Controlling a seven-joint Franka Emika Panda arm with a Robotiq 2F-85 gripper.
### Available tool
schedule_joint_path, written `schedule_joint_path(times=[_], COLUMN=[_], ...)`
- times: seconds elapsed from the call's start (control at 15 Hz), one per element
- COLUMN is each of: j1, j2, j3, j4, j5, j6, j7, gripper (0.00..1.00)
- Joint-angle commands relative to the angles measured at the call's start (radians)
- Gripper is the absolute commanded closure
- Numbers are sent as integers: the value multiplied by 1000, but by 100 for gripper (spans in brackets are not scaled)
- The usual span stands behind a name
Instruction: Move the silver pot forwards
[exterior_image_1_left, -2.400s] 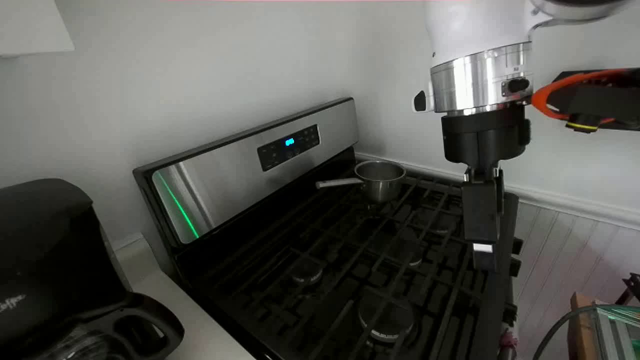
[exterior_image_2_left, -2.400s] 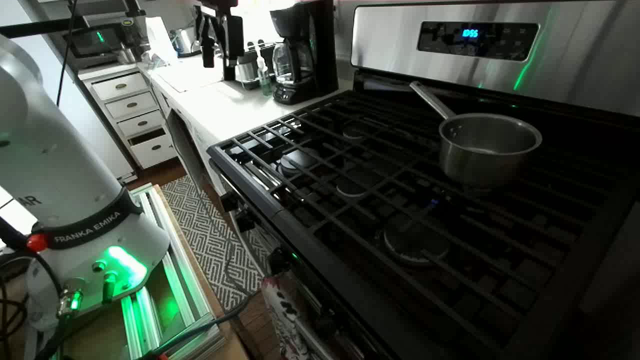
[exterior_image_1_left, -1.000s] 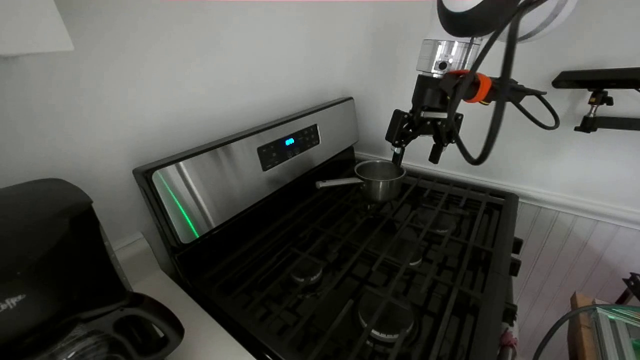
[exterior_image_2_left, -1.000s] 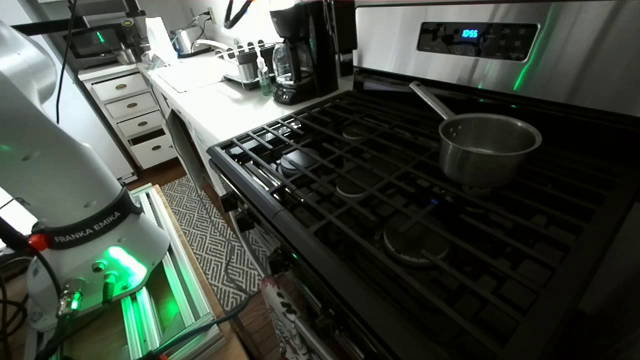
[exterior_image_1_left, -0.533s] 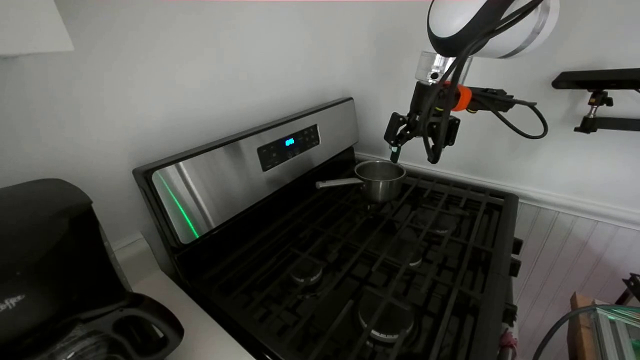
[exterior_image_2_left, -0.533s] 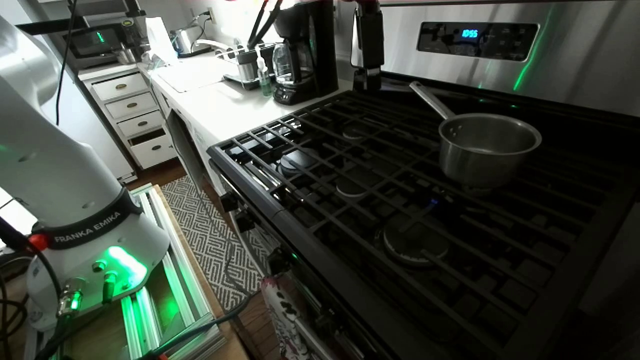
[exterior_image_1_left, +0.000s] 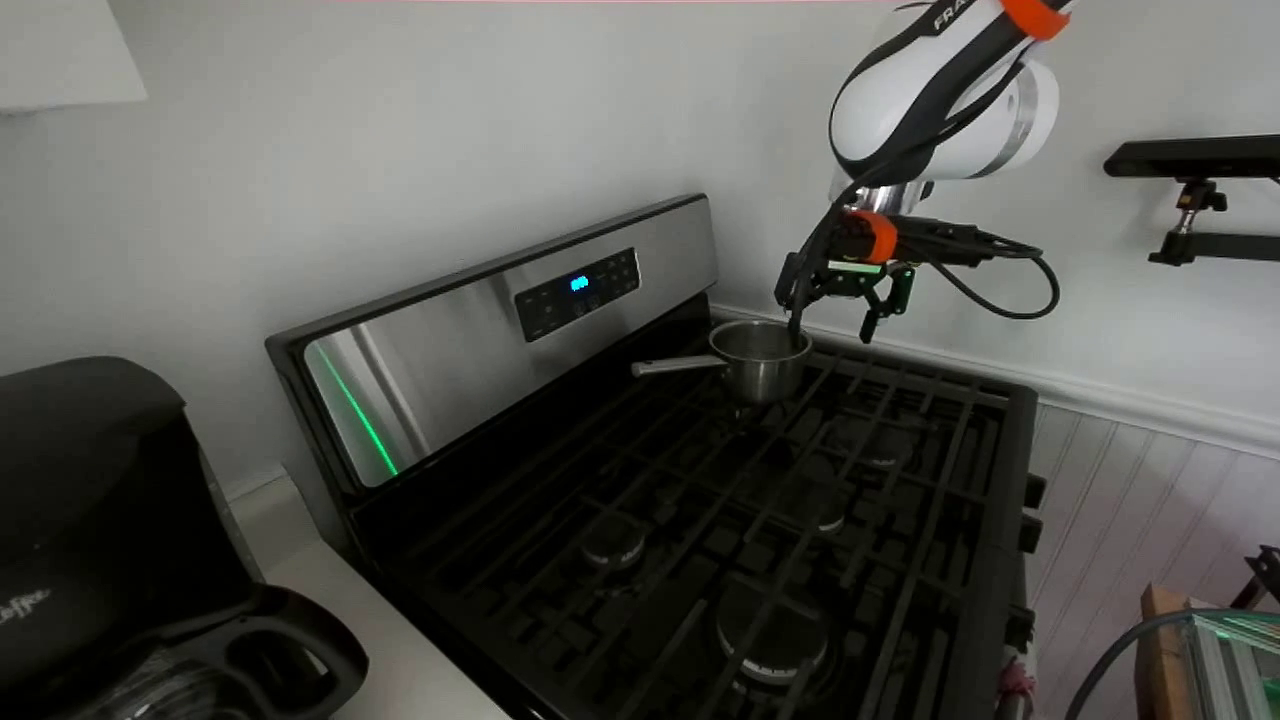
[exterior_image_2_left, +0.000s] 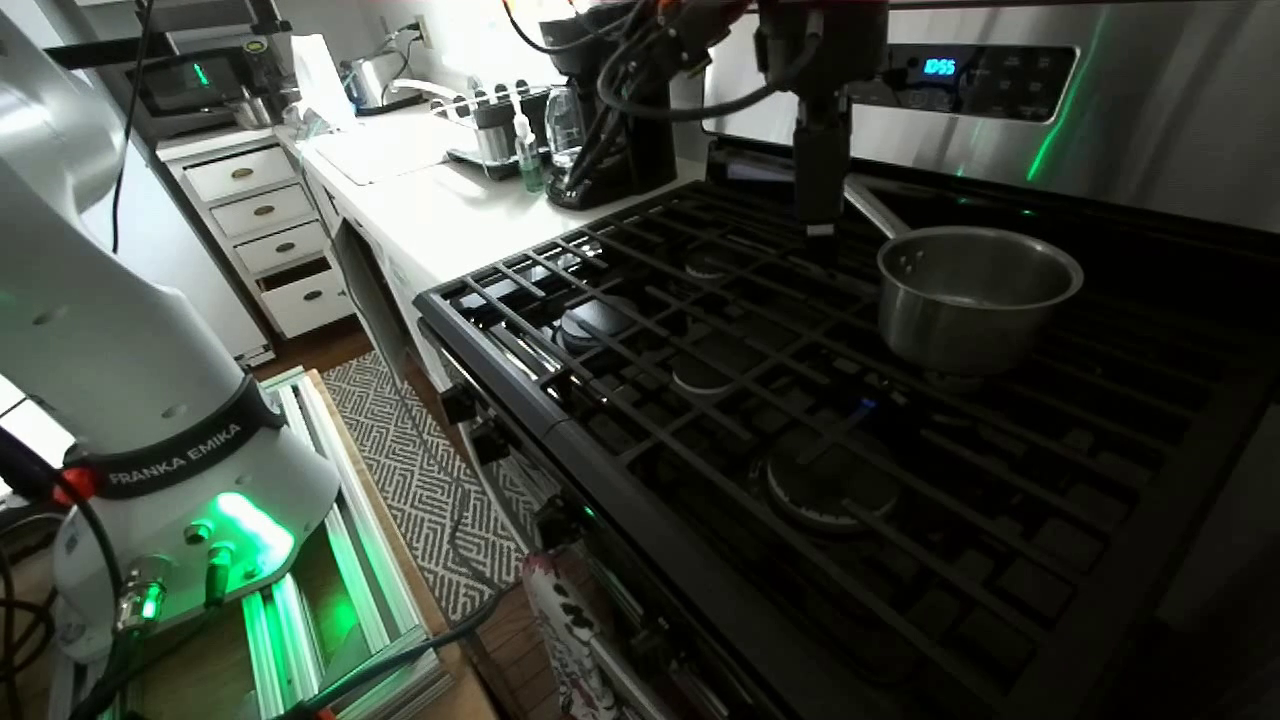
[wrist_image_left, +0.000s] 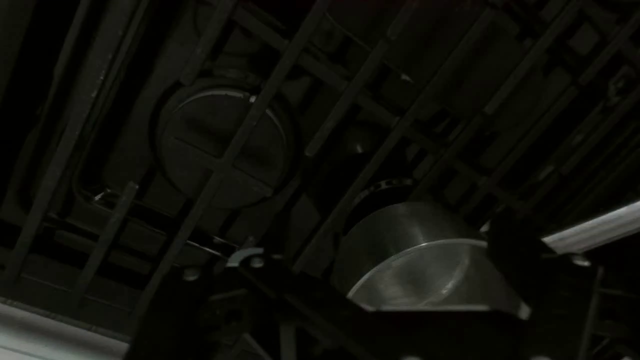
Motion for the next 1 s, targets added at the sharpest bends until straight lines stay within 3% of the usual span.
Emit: schedule_joint_path(times=[0.0,0.33,0.73,0.87,0.93], j1=[-3,1,-14,-12,-12], j2=[127,251,359,384,396], j3=[-39,-67,-51,-53,-54], j4=[101,199,307,330,341], j5=[4,72,190,201,205], j6=[34,43,30,21,16], j7=[79,67,35,42,44], gripper=[0,0,0,28,34])
